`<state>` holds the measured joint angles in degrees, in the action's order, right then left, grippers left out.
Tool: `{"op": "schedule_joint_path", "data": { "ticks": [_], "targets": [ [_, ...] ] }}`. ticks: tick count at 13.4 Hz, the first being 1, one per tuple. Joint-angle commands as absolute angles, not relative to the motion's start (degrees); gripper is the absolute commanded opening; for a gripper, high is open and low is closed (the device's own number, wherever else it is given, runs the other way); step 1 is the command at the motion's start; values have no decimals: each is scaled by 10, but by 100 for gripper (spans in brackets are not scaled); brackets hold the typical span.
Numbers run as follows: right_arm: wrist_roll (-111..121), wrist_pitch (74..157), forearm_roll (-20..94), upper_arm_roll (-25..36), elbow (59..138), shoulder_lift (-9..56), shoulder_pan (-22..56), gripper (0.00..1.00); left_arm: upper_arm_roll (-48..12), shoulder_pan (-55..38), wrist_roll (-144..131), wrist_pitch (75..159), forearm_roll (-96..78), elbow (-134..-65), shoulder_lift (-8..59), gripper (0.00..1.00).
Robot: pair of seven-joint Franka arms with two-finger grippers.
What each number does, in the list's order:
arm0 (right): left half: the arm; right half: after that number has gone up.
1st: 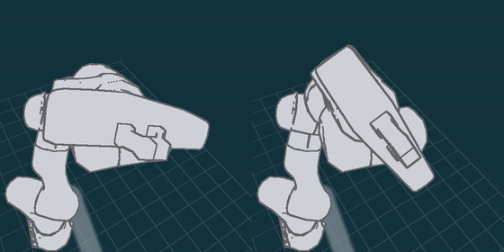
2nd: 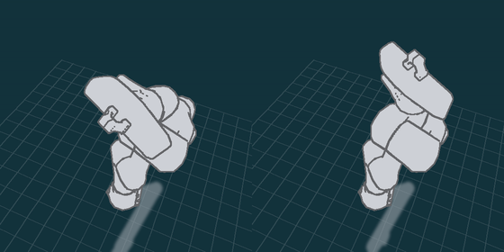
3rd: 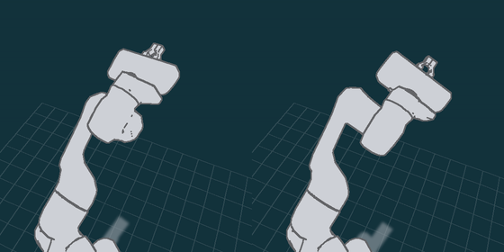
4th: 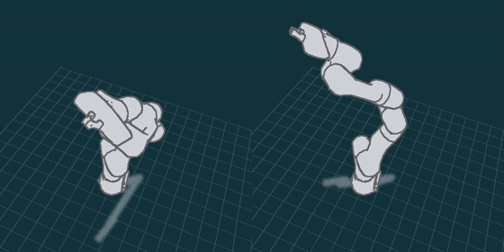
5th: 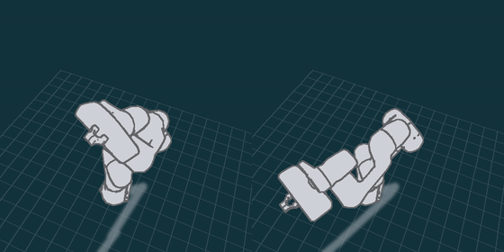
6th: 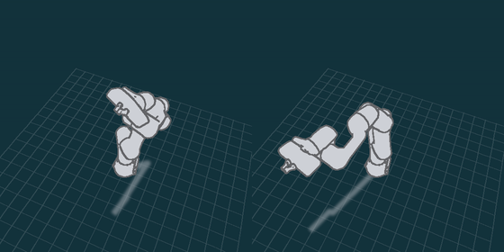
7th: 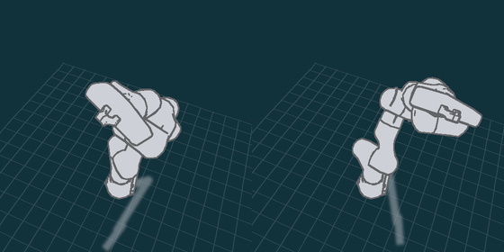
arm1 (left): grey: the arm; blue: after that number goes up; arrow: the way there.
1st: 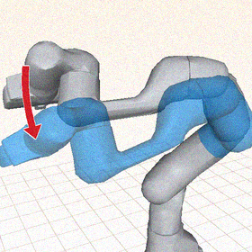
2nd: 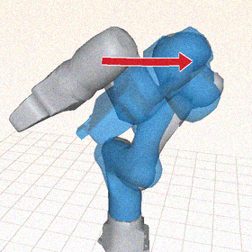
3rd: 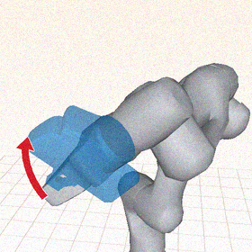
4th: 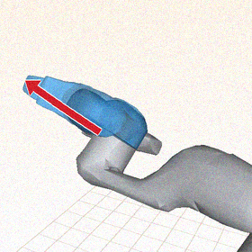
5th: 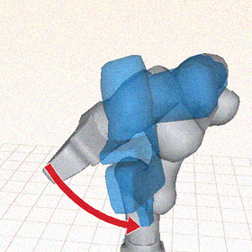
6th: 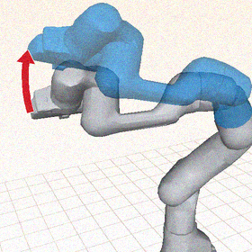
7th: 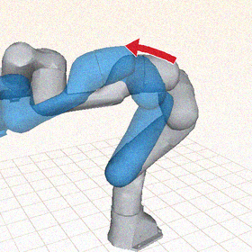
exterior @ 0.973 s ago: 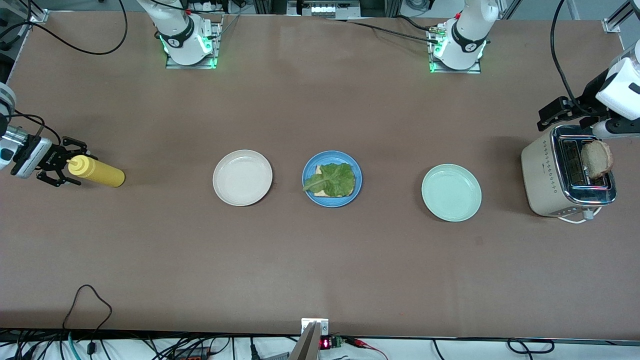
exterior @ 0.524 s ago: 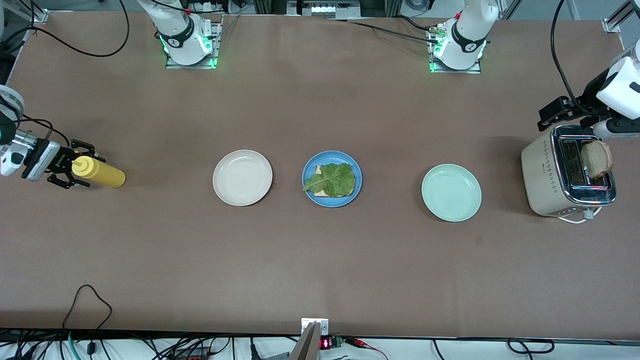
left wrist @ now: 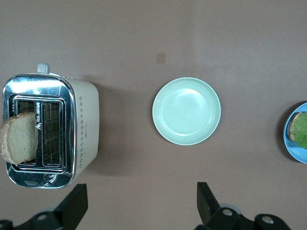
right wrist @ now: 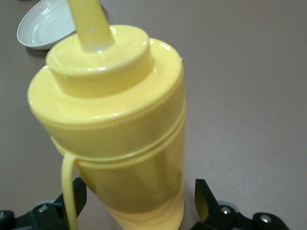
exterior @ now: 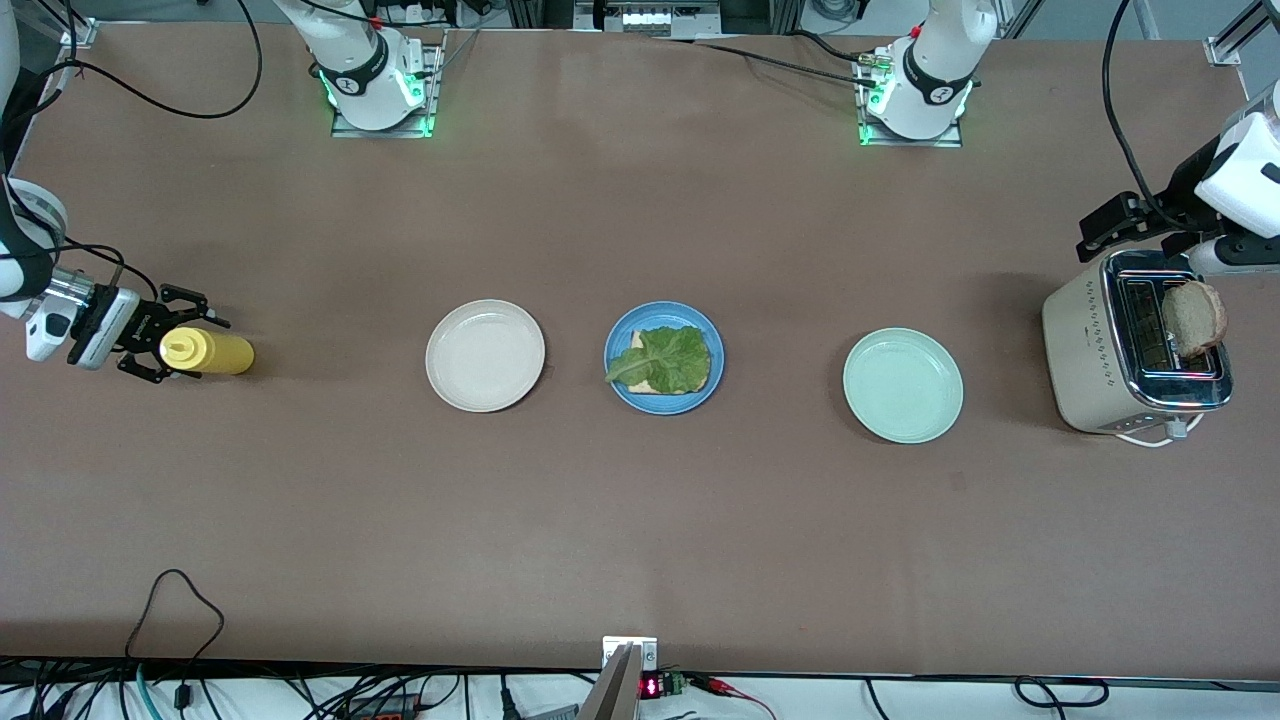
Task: Make sandwich in blue plate with both arms
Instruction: 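Lift the yellow bottle off the table with the right gripper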
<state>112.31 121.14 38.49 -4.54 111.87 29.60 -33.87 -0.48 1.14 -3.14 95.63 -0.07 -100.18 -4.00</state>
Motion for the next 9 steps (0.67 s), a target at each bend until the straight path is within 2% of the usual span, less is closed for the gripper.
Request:
{"op": "schedule_joint_path", "data": {
  "ticks": [1, 2, 5, 7, 9],
  "targets": [
    [1136, 1216, 397, -56, 1122, 295, -349, 74, -8, 18, -20, 949, -7, -1003, -49, 100],
    [1139, 1214, 397, -57, 1122, 294, -348, 50, -6, 19, -20, 947, -7, -1003, -49, 100],
    [1138, 1216, 397, -61, 1121, 294, -347, 11, -4, 19, -20, 944, -7, -1002, -52, 100],
    [1137, 1216, 397, -63, 1121, 292, -346, 1, -7, 18, -25, 944, -7, -1002, -52, 100],
    [1138, 1212, 396, -63, 1121, 290, -346, 0, -9, 18, -27, 944, -7, -1001, -52, 100]
  ]
}}
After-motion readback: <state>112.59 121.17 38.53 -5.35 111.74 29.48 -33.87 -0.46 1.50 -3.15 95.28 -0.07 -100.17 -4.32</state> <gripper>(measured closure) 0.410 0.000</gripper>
